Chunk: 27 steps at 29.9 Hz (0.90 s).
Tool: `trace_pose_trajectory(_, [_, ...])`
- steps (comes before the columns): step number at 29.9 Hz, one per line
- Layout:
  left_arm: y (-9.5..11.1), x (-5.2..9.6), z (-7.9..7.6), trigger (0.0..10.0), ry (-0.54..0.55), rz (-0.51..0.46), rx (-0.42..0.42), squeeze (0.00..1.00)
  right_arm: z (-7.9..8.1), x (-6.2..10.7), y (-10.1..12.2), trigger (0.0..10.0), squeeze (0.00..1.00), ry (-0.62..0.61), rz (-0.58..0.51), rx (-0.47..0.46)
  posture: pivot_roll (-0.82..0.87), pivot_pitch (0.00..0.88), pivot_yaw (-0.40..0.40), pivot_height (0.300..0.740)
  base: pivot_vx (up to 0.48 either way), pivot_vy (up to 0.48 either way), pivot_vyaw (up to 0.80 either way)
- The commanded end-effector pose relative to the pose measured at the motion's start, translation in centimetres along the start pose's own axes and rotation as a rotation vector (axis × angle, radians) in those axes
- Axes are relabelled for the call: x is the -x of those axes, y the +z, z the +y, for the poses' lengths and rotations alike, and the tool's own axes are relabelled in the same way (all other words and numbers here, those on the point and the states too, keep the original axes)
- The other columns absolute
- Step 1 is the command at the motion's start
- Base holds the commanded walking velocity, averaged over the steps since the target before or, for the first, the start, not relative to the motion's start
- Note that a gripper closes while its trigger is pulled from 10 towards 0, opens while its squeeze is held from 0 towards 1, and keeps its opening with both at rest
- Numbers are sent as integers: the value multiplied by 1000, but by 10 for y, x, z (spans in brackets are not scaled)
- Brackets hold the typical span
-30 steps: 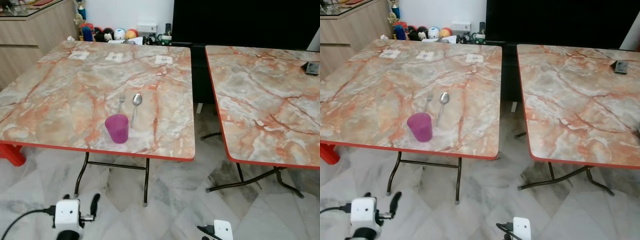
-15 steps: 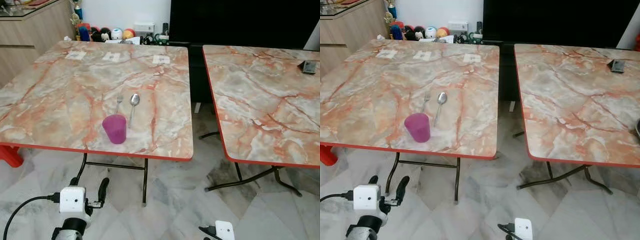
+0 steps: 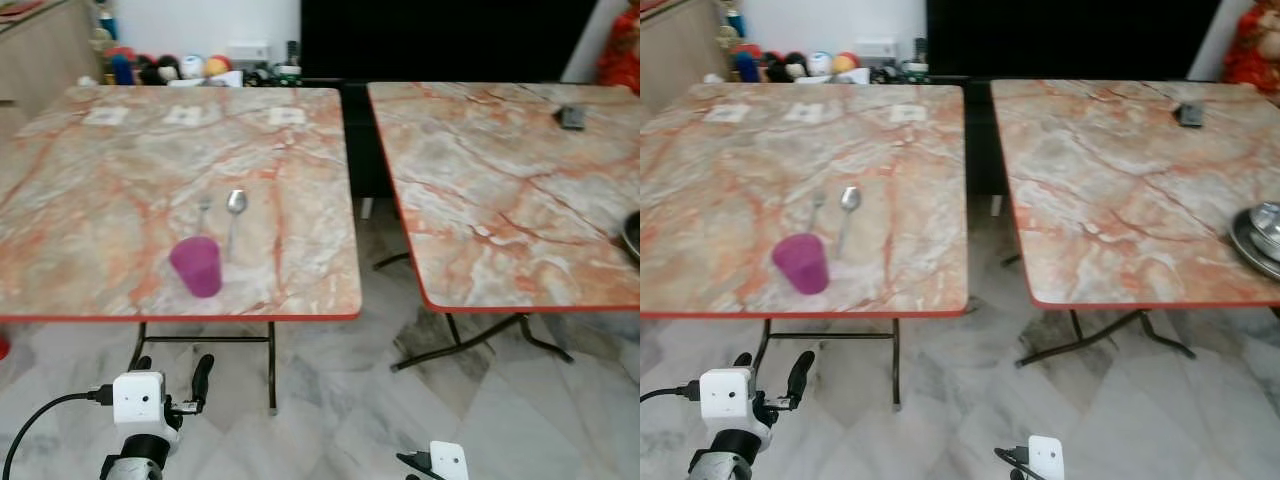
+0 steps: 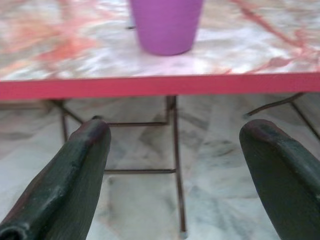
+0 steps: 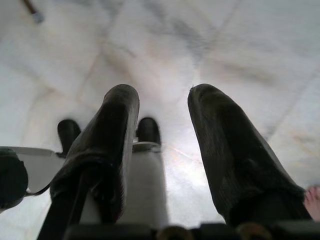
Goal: Setting the table
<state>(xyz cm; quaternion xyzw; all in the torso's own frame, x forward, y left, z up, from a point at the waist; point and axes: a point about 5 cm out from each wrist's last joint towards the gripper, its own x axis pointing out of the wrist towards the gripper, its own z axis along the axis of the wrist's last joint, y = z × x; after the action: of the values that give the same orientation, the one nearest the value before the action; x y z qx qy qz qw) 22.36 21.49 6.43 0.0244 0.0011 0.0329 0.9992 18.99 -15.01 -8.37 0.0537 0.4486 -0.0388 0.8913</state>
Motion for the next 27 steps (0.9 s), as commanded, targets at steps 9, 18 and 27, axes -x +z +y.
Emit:
trace_pose_trajectory(9, [-6,4,4,10000,2,14,-2,0,2,1,-4,10000,0,10,9,-7,62,93,-20,740,0,0,0])
trace_pose_trajectory(18, [-6,1,3,10000,-8,6,12,0,2,1,-5,10000,0,8,12,-3,63,94,-18,740,0,0,0])
trace_pose_trajectory(27, [-5,1,1,10000,-35,-3,-3,0,3,1,-5,10000,0,11,15,-7,65,95,-17,740,0,267,-170])
